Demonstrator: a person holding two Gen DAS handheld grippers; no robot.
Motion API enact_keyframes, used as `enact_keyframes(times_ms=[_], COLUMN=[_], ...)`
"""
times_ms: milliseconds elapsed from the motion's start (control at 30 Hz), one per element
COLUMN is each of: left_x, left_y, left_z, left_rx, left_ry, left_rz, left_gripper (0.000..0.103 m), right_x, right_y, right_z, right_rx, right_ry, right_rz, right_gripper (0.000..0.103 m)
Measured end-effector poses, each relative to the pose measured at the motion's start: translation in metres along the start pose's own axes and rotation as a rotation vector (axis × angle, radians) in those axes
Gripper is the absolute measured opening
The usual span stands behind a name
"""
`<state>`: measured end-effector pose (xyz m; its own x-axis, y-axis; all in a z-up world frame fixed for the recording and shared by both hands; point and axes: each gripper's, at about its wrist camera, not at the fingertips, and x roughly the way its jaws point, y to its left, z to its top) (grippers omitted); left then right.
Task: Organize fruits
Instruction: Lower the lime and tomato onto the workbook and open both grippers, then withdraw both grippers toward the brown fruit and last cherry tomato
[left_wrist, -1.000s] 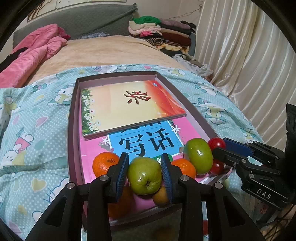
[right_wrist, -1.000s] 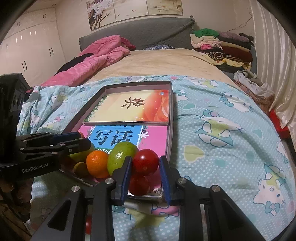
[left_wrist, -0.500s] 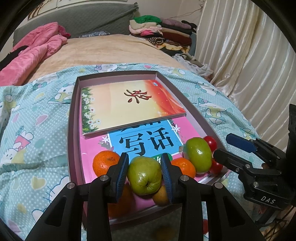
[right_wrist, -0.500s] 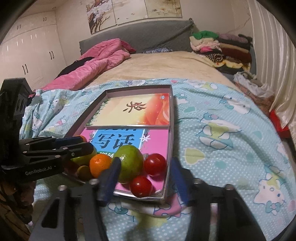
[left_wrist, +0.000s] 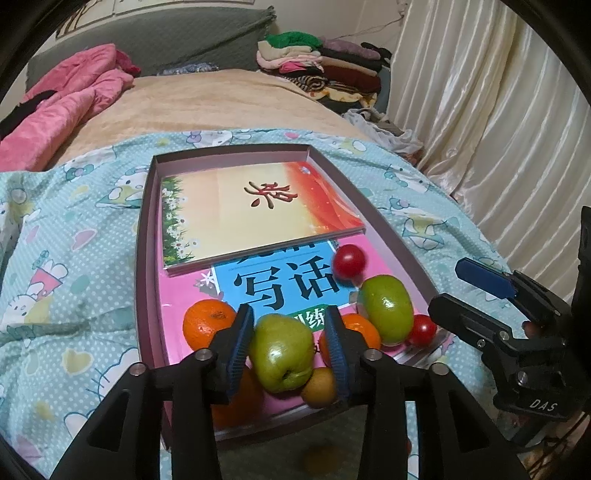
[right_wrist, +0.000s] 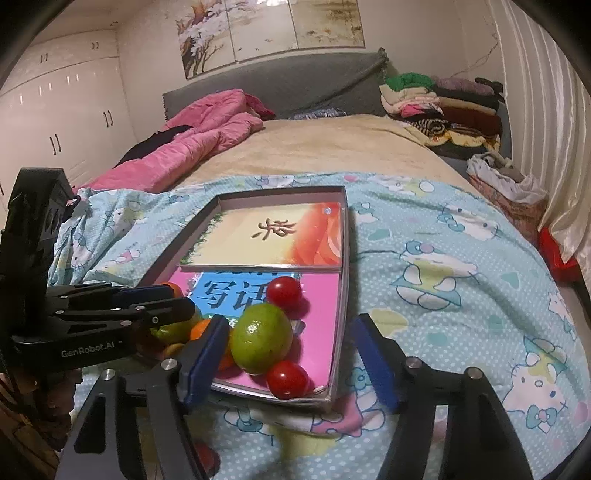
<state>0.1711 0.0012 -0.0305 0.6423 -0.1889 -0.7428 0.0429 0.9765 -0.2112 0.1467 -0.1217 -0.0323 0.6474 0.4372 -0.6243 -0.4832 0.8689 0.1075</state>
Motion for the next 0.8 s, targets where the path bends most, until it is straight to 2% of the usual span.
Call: enact_keyframes(times_ms=[267,467,567,800], left_x=[-0.018,-0.033,-0.041,-0.056], left_y=[0.001,0.008,0.014,0.023], left_z=[0.0,-0.005,-0.009,-0.018], left_rx=[-0.028,-0.061,-0.083,-0.109], left_ry=[-0.023,-0.031,-0.029,-0.031], left_rz=[-0.015,-0.014,-0.009,0.014], left_gripper=[0.058,0.06,0.066,0.069], right_x=[-0.009,-0.02,-0.024,-0.026], right_y=[0.013,0.026,0.031,0.046], right_z=[-0.001,-0.008,-0.013,-0.023], right_rx=[-0.058,-0.097,-0.107,-0.134], right_ry=[-0.022,-0.025,-0.012,0.029], right_rz=[-0.005,0.017,0.037,0.075], right_gripper=[0.073,0.076,0.077,0.077])
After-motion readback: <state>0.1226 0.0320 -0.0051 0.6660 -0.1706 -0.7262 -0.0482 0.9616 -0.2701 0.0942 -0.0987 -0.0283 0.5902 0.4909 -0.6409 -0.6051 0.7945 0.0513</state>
